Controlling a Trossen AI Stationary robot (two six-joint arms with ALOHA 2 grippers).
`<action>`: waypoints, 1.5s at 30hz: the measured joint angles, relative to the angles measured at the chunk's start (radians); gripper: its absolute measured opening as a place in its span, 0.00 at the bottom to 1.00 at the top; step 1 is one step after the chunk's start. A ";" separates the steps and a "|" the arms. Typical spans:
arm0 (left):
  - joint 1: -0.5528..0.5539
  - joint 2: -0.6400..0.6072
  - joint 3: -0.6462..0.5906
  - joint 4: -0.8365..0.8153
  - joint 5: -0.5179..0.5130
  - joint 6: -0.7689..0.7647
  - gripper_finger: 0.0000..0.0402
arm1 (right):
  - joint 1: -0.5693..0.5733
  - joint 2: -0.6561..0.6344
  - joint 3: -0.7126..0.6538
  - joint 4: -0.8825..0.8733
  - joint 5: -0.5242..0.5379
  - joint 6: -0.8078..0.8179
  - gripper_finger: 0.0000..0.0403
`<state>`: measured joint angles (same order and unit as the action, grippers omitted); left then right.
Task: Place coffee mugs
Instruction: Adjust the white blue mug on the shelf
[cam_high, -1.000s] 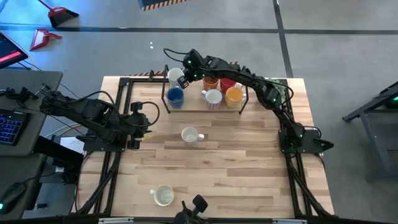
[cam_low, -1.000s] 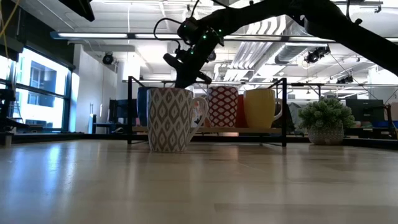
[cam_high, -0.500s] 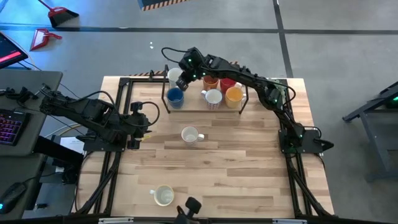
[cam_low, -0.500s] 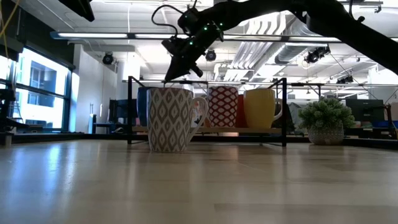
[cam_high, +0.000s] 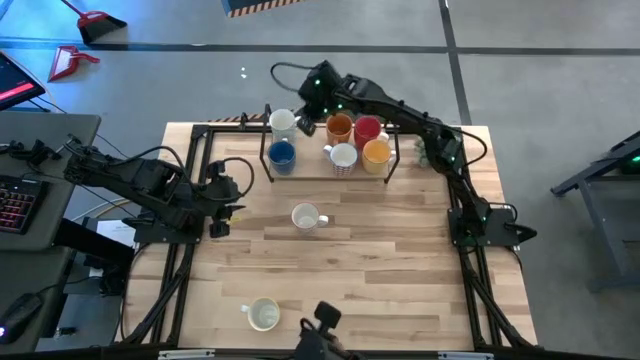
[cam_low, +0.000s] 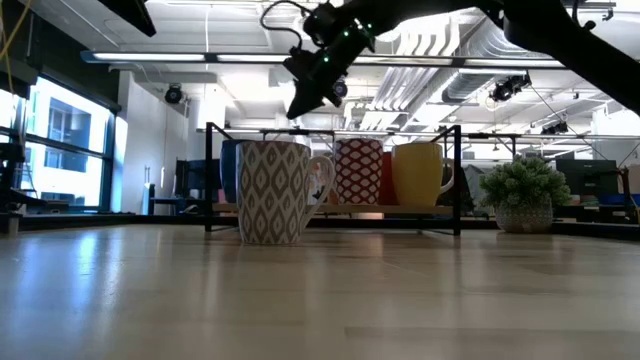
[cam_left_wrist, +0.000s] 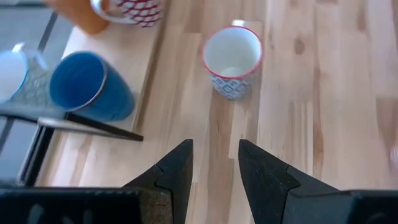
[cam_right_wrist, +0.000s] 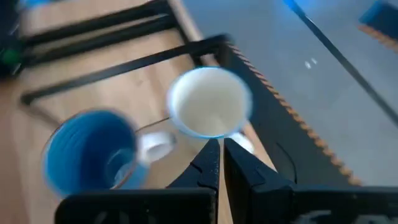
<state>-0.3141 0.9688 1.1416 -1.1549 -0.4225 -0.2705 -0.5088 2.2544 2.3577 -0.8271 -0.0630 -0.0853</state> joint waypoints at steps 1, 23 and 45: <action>0.000 0.000 0.000 0.000 -0.010 -0.034 0.30 | -0.009 0.000 -0.001 0.017 0.004 0.052 0.00; 0.000 0.083 0.001 0.008 -0.138 -0.259 0.30 | -0.026 0.034 -0.003 0.410 -0.050 0.216 0.21; 0.026 0.084 0.001 0.009 -0.182 -0.127 0.30 | 0.044 -0.238 -0.003 -0.031 -0.072 -0.041 0.26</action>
<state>-0.2882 1.0527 1.1423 -1.1461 -0.6044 -0.3974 -0.4646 2.0167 2.3543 -0.8581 -0.1350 -0.1263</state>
